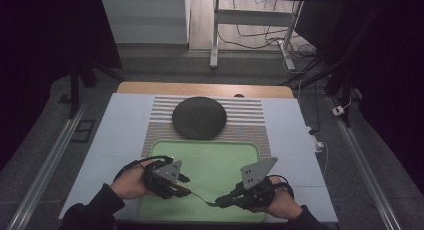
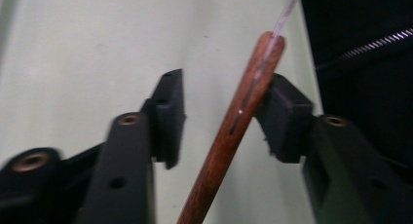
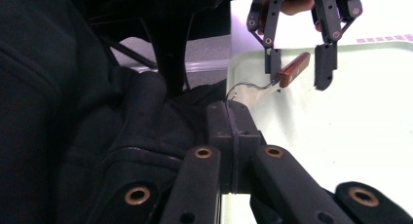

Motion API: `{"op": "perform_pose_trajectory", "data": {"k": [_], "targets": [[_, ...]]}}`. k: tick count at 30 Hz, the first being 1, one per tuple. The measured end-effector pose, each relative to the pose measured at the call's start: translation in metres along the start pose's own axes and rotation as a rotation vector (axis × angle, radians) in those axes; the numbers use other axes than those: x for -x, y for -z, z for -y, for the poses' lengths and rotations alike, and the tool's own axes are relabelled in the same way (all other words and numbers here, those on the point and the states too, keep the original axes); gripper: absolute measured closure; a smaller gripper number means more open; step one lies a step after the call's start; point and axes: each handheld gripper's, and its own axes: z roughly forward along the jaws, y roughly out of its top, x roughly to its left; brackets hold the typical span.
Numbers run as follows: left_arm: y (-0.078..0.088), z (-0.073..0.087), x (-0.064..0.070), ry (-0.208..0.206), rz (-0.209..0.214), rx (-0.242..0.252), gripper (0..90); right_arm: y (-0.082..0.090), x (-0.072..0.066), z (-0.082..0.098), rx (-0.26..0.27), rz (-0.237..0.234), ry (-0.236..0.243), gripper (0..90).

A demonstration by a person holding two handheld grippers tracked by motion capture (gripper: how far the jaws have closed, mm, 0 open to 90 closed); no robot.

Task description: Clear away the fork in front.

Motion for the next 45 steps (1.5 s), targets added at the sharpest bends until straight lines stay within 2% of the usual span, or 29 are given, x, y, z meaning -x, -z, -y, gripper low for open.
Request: {"op": "perform_pose_trajectory", "data": {"k": [1, 2, 4, 5, 8, 11, 15, 17, 19, 25, 26, 28, 29, 30, 31, 34, 35, 37, 39, 40, 41, 42, 44, 45], "targets": [[-0.001, 0.000, 0.001, -0.011, 0.012, -0.003, 64.1, -0.001, 0.000, 0.000, -0.010, -0.010, 0.010, 90.0], [-0.001, -0.001, 0.001, -0.019, 0.020, -0.005, 64.1, -0.001, 0.000, 0.000, -0.010, -0.010, 0.010, 90.0], [-0.001, -0.001, 0.002, -0.034, 0.029, -0.006, 70.0, 0.000, 0.000, 0.000, -0.017, -0.016, 0.013, 90.0], [-0.001, -0.002, 0.003, -0.038, 0.033, -0.006, 70.9, 0.000, 0.000, 0.000, -0.016, -0.018, 0.013, 90.0], [-0.002, -0.003, 0.001, -0.042, 0.086, -0.023, 72.9, 0.000, 0.001, 0.000, -0.010, -0.030, 0.009, 90.0], [-0.003, -0.004, 0.002, -0.069, 0.100, -0.036, 75.2, 0.000, 0.003, 0.002, -0.007, -0.050, -0.004, 89.7], [-0.003, -0.005, 0.005, -0.105, 0.097, -0.046, 77.7, 0.002, 0.006, 0.003, 0.005, -0.041, -0.016, 87.3], [-0.003, -0.005, 0.006, -0.091, 0.101, -0.043, 79.5, 0.005, 0.009, 0.004, 0.018, -0.003, -0.029, 83.5], [-0.003, -0.006, 0.005, -0.046, 0.107, -0.046, 79.6, 0.008, 0.012, 0.006, 0.029, 0.018, -0.043, 79.4], [0.000, -0.006, 0.002, 0.077, 0.094, -0.052, 79.7, 0.014, 0.016, 0.009, 0.036, 0.154, -0.076, 65.2], [0.000, -0.006, 0.003, 0.122, 0.078, -0.060, 79.7, 0.015, 0.016, 0.010, 0.032, 0.167, -0.079, 63.9], [0.000, -0.005, 0.003, 0.170, 0.057, -0.068, 79.7, 0.018, 0.017, 0.011, 0.034, 0.233, -0.097, 59.6], [0.000, -0.005, 0.004, 0.184, 0.049, -0.071, 79.7, 0.020, 0.017, 0.013, 0.033, 0.256, -0.109, 57.8], [0.000, -0.004, 0.005, 0.194, 0.039, -0.080, 79.6, 0.023, 0.016, 0.015, 0.023, 0.303, -0.122, 53.3], [0.000, -0.003, 0.007, 0.210, 0.028, -0.085, 79.6, 0.023, 0.016, 0.015, 0.023, 0.303, -0.122, 53.3], [0.000, 0.000, 0.010, 0.277, -0.014, -0.115, 79.6, 0.027, 0.015, 0.020, -0.018, 0.404, -0.155, 47.1], [0.000, 0.000, 0.011, 0.288, -0.023, -0.122, 79.6, 0.028, 0.015, 0.022, -0.015, 0.423, -0.175, 44.7], [0.001, 0.002, 0.012, 0.338, -0.038, -0.136, 79.6, 0.031, 0.014, 0.025, -0.010, 0.457, -0.203, 40.4], [0.003, 0.004, 0.013, 0.377, -0.050, -0.137, 79.6, 0.034, 0.012, 0.027, -0.002, 0.494, -0.228, 35.1], [0.005, 0.005, 0.013, 0.412, -0.049, -0.134, 79.6, 0.035, 0.011, 0.028, 0.003, 0.509, -0.237, 33.0], [0.006, 0.006, 0.013, 0.436, -0.049, -0.129, 79.6, 0.037, 0.009, 0.029, 0.005, 0.543, -0.245, 31.4], [0.008, 0.007, 0.013, 0.476, -0.046, -0.119, 79.6, 0.038, 0.007, 0.030, 0.006, 0.566, -0.248, 29.3], [0.009, 0.009, 0.014, 0.516, -0.055, -0.112, 79.6, 0.042, 0.001, 0.033, -0.001, 0.650, -0.252, 24.6], [0.010, 0.010, 0.015, 0.537, -0.063, -0.112, 79.6, 0.042, 0.001, 0.033, -0.001, 0.650, -0.252, 24.6]]}}
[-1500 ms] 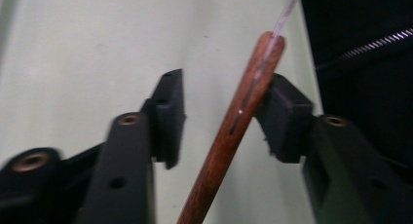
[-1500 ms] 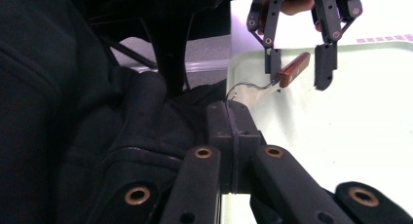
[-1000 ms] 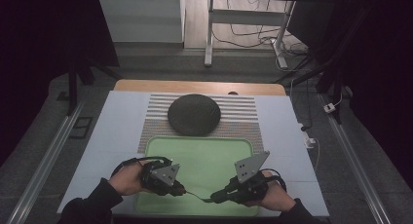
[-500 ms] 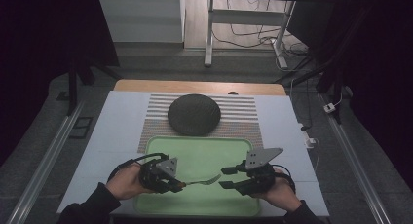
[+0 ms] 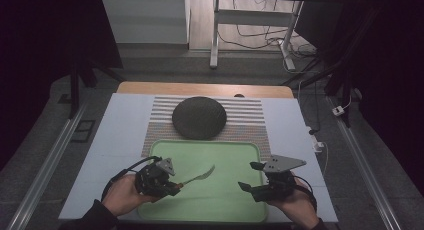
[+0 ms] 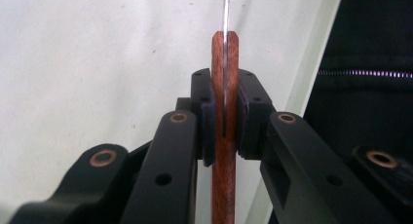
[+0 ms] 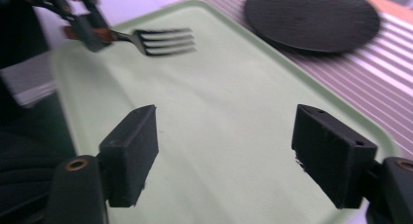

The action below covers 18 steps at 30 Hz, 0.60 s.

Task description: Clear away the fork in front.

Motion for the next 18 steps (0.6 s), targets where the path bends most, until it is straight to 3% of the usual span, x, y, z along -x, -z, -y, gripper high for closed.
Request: {"op": "perform_pose_trajectory", "data": {"k": [8, 12, 18], "targets": [[0.001, 0.015, -0.004, 0.209, -0.064, 0.024, 79.5, 0.017, -0.005, 0.014, 0.003, 0.118, -0.068, 11.9], [-0.004, 0.018, -0.006, 0.267, -0.121, 0.000, 79.5, 0.024, -0.007, 0.022, -0.010, 0.163, -0.098, 5.8], [-0.010, 0.022, -0.014, 0.355, -0.151, -0.018, 79.5, 0.033, -0.006, 0.033, -0.013, 0.204, -0.170, 1.1]]}}
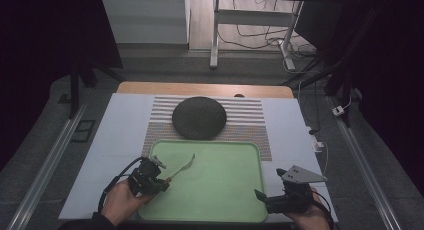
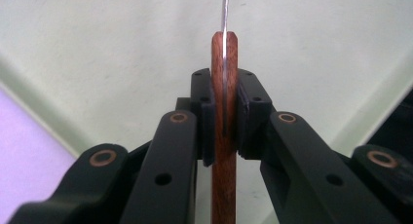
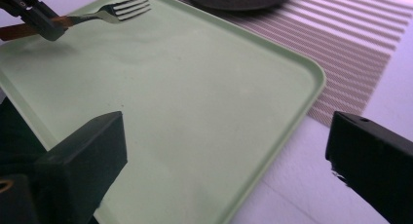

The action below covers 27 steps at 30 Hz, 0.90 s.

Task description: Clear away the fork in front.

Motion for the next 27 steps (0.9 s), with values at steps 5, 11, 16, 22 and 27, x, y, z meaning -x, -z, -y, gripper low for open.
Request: {"op": "perform_pose_trajectory", "data": {"k": [5, 11, 16, 22, 27], "targets": [[-0.005, 0.000, -0.005, 0.060, -0.012, -0.005, 79.5, 0.007, 0.004, 0.008, -0.004, 0.009, -0.041, 1.1], [-0.014, -0.001, -0.006, 0.090, -0.053, -0.033, 79.4, 0.013, 0.006, 0.014, -0.011, 0.008, -0.067, 1.1], [-0.017, 0.000, -0.008, 0.089, -0.046, -0.024, 77.5, 0.015, 0.008, 0.017, -0.017, 0.010, -0.083, 1.0], [-0.004, -0.004, -0.012, 0.071, -0.007, 0.051, 71.0, 0.017, 0.010, 0.018, -0.021, 0.007, -0.097, 1.0], [0.002, -0.018, -0.023, 0.048, 0.030, 0.094, 84.4, 0.015, 0.010, 0.018, -0.033, 0.007, -0.088, 1.0]]}}
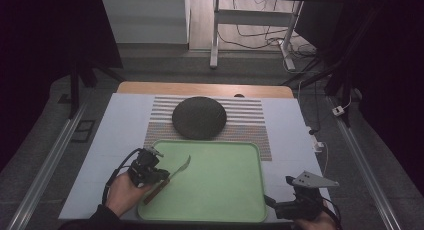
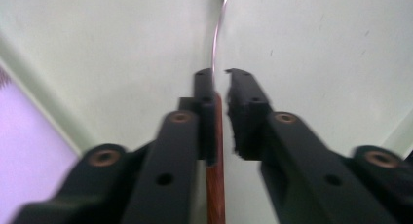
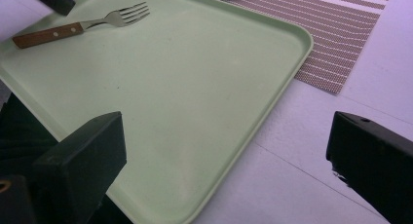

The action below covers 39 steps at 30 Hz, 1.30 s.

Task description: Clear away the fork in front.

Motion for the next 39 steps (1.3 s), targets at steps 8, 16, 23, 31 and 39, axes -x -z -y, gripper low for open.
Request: {"op": "perform_pose_trajectory", "data": {"k": [8, 16, 23, 31, 39], "targets": [[-0.012, -0.028, -0.010, -0.027, 0.045, 0.025, 88.6, -0.001, 0.001, 0.000, -0.011, -0.013, -0.005, 0.9], [-0.031, -0.049, -0.016, -0.016, 0.053, 0.037, 88.6, -0.003, 0.000, 0.000, -0.023, -0.014, 0.004, 0.9], [-0.042, -0.051, -0.012, -0.024, 0.061, 0.020, 88.6, -0.004, 0.000, -0.001, -0.034, -0.017, 0.012, 1.0], [-0.045, -0.052, 0.008, -0.068, 0.084, 0.012, 88.6, -0.004, -0.001, -0.001, -0.039, -0.019, 0.017, 1.0], [-0.051, -0.050, 0.026, -0.102, 0.145, -0.015, 88.6, -0.004, -0.001, -0.001, -0.041, -0.024, 0.018, 1.0]]}}
